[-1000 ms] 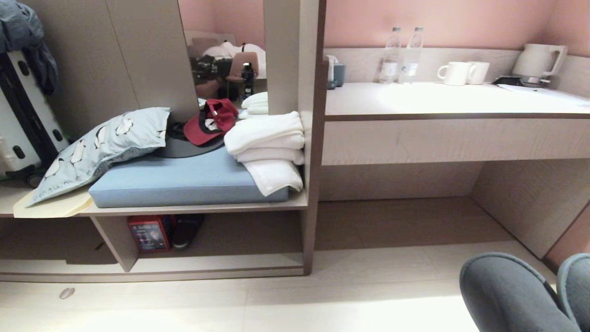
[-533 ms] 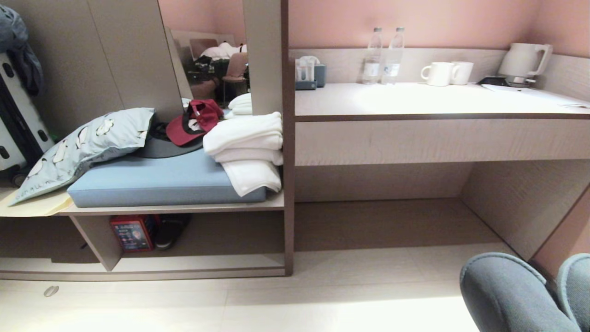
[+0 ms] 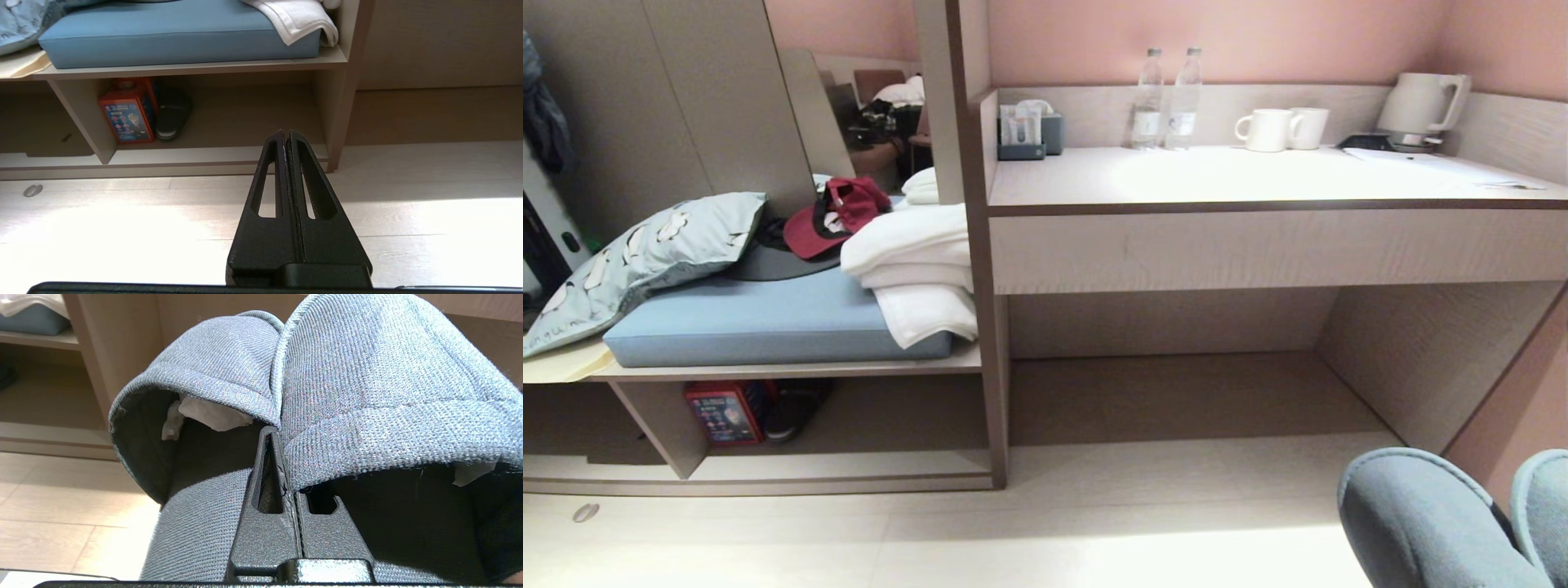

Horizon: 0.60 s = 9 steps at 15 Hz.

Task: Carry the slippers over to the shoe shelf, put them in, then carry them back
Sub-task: Place the slippers on the floor

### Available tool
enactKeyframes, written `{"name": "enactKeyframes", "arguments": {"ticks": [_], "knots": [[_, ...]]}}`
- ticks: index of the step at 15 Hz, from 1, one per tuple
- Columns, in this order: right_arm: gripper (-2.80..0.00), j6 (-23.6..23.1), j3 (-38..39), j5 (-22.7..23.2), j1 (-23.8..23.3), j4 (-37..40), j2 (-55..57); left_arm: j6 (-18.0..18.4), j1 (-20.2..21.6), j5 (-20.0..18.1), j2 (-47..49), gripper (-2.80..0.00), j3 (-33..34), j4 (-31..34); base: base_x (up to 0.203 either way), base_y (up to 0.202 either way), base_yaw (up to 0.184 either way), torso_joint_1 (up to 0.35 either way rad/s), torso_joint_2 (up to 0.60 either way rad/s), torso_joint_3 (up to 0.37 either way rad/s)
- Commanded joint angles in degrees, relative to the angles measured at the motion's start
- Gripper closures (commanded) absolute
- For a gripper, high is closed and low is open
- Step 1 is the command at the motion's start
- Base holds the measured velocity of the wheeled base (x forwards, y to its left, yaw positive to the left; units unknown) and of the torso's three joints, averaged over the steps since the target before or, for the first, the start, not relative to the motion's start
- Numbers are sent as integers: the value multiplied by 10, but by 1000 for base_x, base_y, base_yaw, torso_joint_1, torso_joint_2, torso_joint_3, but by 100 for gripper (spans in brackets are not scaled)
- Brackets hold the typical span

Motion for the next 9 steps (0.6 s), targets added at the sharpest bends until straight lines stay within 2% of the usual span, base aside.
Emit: {"name": "enactKeyframes", "arguments": {"ticks": [1, 9], "knots": [[0, -1, 0, 0, 0, 0, 0, 0, 0, 0, 0, 0, 0, 0, 0, 0, 0, 0, 0, 0], [0, -1, 0, 0, 0, 0, 0, 0, 0, 0, 0, 0, 0, 0, 0, 0, 0, 0, 0, 0]]}}
